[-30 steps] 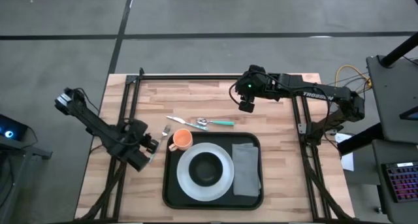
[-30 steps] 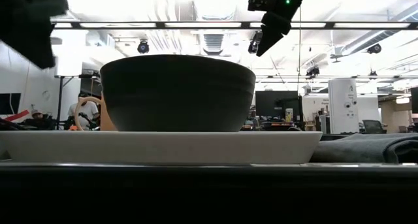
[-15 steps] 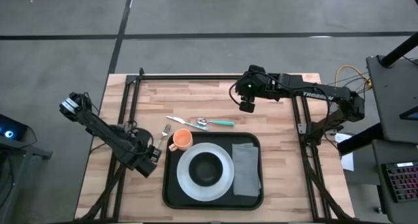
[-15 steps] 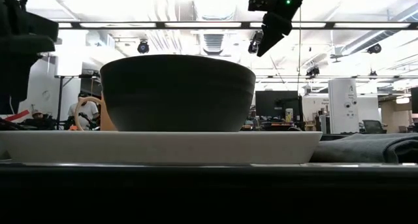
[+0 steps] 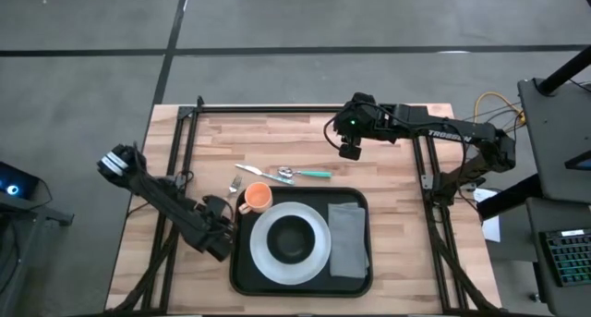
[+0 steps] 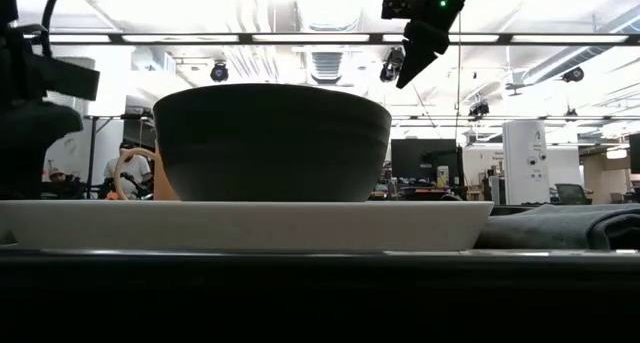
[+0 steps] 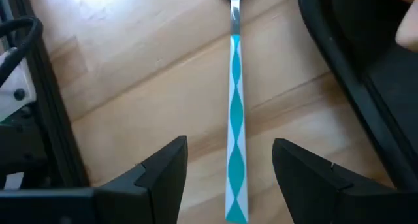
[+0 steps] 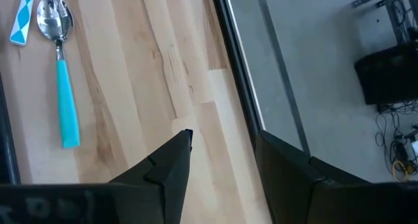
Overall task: Set up tray
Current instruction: Put the blue fork on the gray napkin on the black tray
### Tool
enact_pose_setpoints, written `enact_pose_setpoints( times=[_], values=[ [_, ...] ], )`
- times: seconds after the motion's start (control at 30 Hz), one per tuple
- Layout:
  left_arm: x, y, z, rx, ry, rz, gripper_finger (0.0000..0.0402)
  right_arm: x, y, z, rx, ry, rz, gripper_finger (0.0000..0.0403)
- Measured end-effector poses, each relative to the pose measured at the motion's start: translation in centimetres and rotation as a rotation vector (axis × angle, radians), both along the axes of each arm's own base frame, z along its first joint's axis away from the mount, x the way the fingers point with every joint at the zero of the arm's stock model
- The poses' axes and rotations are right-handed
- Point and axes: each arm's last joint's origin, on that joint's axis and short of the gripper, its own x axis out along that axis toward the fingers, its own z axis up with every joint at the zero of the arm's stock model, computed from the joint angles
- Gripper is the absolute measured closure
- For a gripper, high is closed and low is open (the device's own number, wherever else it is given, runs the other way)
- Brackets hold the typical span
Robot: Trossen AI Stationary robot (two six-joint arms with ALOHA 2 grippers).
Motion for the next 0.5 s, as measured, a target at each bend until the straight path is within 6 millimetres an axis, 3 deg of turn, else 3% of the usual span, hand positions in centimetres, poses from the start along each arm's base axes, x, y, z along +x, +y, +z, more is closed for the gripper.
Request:
enact_pose_setpoints(
  times=[0.3, 0.5],
  values=[
    [-0.1, 0.1, -2.5, -0.043, -0.043, -0.024, 0.0198, 0.0, 0.0, 0.0, -0.001, 0.000, 0.001, 0.0241],
    [-0.3, 0.3, -3.1, -0.037, -0.069, -0.025, 0.0199, 0.0, 0.0, 0.0, 0.000, 0.000, 0.003, 0.0241]
  ],
)
